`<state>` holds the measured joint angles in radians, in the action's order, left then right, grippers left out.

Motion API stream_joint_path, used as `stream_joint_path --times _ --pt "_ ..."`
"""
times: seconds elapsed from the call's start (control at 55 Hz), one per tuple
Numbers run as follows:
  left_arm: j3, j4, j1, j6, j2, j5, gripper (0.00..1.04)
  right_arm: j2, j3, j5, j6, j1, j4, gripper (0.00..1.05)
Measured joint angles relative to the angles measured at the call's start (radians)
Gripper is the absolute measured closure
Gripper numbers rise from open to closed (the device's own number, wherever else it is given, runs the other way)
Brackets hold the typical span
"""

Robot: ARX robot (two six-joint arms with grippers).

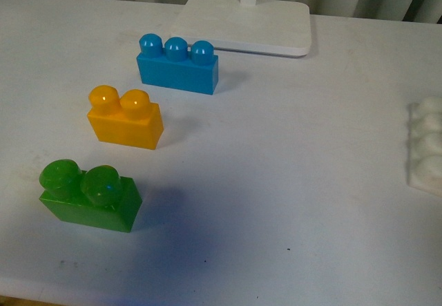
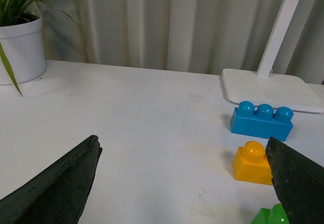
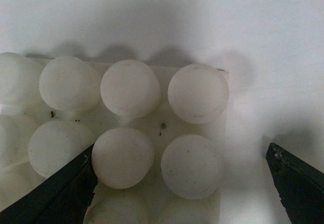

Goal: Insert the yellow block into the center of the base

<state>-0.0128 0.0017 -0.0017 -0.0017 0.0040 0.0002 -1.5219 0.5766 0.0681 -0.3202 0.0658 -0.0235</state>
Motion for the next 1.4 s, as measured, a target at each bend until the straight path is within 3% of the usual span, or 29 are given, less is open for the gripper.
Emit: stream_joint_path --times 0.273,0.564,0.945,1.4 --pt "0.000 0.000 0.000 0.000 0.000 0.000 0.06 -0.042 0.041 0.042 -0.134 0.186 -0.010 0.09" --pt "0.000 0.000 0.000 0.000 0.000 0.000 0.06 -0.069 0.083 0.040 -0.233 0.326 0.000 0.09" --pt "0.000 0.000 0.000 0.000 0.000 0.000 0.06 -0.073 0.099 0.014 -0.292 0.427 0.008 0.09" --pt "0.000 0.000 0.000 0.000 0.000 0.000 0.06 -0.071 0.099 0.001 -0.359 0.441 -0.001 0.09"
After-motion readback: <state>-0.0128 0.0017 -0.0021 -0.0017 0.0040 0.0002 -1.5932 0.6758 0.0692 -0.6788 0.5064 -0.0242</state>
